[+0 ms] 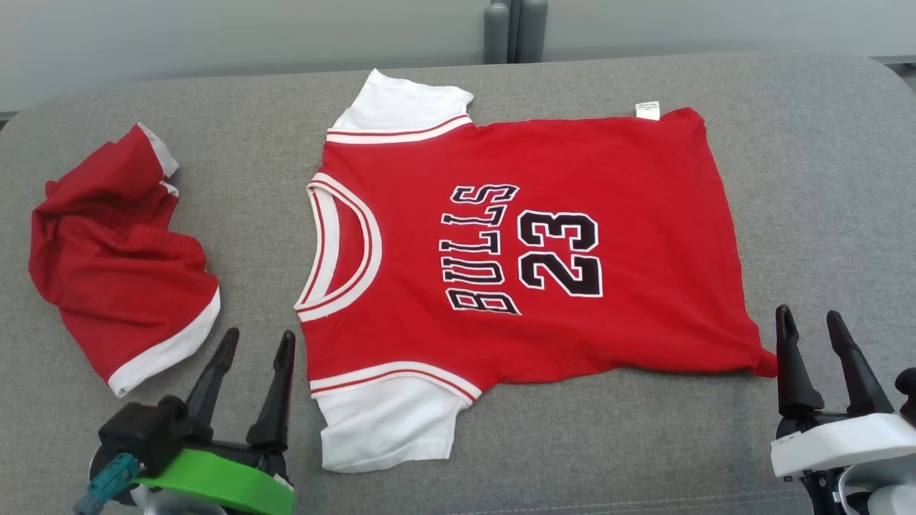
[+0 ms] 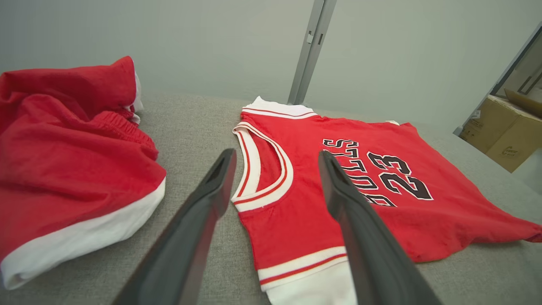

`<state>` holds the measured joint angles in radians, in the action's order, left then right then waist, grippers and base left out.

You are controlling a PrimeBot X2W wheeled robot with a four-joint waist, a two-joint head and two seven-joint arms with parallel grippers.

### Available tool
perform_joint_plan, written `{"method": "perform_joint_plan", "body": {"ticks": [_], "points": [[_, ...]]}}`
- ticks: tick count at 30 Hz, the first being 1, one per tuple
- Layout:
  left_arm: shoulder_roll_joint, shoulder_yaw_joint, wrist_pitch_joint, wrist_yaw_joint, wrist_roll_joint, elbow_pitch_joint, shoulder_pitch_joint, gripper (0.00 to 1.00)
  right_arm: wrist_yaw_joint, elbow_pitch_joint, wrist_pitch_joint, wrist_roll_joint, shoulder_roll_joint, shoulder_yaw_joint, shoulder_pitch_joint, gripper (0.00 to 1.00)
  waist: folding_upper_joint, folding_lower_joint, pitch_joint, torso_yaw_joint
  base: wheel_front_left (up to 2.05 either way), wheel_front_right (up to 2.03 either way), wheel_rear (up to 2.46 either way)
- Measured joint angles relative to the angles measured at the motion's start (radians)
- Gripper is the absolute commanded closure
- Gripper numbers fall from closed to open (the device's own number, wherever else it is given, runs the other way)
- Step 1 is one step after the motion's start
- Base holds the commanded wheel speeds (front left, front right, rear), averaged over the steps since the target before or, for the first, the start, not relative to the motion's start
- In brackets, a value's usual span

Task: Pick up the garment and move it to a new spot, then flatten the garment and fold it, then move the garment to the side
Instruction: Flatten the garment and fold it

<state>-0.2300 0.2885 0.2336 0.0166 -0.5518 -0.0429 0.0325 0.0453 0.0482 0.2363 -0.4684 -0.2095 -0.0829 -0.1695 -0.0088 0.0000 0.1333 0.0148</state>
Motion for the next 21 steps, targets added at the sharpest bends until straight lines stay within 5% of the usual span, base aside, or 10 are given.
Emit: {"method": "perform_joint_plan", "body": {"ticks": [12, 21], "points": [[-0.011, 0.081, -0.078, -0.08, -0.03, 0.007, 0.026, 0.0, 0.001, -0.107, -0.047, -0.105, 0.029, 0.045, -0.023, 0.0, 0.0, 0.0, 0.028, 0.019, 0.0, 0.0, 0.0], [-0.041, 0.114, -0.151, -0.101, -0.059, 0.029, 0.049, 0.0, -0.01, -0.17, -0.086, -0.168, 0.05, 0.052, -0.023, 0.0, 0.0, 0.0, 0.047, 0.033, 0.0, 0.0, 0.0]]}}
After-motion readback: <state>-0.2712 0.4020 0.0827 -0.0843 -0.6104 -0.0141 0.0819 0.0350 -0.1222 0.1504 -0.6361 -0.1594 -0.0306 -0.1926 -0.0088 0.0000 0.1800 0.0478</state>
